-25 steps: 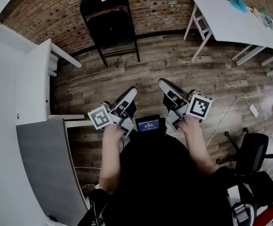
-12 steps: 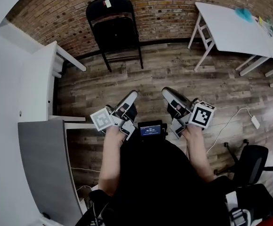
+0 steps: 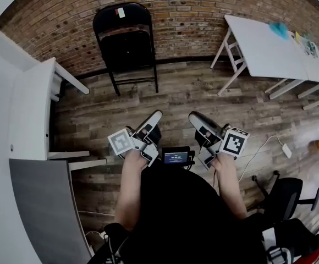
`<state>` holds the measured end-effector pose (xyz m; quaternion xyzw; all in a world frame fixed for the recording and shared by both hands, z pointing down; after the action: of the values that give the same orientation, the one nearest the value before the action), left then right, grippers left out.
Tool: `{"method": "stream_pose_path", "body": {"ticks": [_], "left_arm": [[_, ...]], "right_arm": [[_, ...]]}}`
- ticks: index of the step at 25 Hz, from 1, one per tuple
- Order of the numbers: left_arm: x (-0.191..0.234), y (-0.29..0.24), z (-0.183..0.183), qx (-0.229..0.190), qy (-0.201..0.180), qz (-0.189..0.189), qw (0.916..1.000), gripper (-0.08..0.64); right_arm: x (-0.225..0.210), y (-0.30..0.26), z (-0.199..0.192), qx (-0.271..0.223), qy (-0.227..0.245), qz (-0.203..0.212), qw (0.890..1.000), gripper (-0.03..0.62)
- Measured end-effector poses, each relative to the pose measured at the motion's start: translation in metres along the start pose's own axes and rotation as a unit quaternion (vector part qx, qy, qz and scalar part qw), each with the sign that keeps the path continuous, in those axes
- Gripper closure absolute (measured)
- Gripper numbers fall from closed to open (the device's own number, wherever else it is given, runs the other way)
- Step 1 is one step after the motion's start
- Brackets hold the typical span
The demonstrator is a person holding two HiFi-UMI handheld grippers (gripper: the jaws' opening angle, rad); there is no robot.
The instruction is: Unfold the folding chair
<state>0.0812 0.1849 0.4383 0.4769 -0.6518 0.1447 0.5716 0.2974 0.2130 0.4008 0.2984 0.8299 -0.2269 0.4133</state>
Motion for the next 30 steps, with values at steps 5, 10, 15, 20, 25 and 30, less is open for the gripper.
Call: {"method": "stream_pose_path", "body": {"ticks": [5,10,15,20,25,30], "left_arm": [[0.030,-0.016,0.086,-0.025,0.019,-0.023,0.9993,0.433],[0.052,-0.012,0.144,-0.042,0.032,-0.031,0.9981,0.433],[0.073,-0.007,0.176,-0.044,0.044,-0.031,0.9976,0.433],[0.084,-0.007,0.195,-0.033,0.051,-0.028,0.9978,0.406],[0.094,-0.013,0.214,-0.015,0.044,-0.024,0.9986,0.360],[0.106,-0.018,0.238,-0.030,0.012,-0.006,0.9995,0.357]], "right_arm": [[0.011,-0.087,0.038,0.022,0.027,-0.005,0.999,0.514],[0.025,-0.155,0.048,0.044,0.047,-0.010,0.998,0.514],[0.026,-0.191,0.049,0.051,0.053,-0.027,0.997,0.514],[0.023,-0.215,0.050,0.049,0.053,-0.039,0.997,0.512],[0.015,-0.241,0.062,0.050,0.053,-0.035,0.997,0.509],[-0.002,-0.277,0.079,0.067,0.046,-0.016,0.997,0.509]]}}
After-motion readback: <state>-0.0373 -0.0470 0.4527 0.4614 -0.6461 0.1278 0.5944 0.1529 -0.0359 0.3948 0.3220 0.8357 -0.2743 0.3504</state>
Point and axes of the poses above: the fingertips, and each gripper's own axes: y backward along the fingers, x to its left, z out of its top, the point moved 7 cm from there along y, backward along the fingers, and after that the axes turned 11 degrees about -z, right-handed, at the moved point
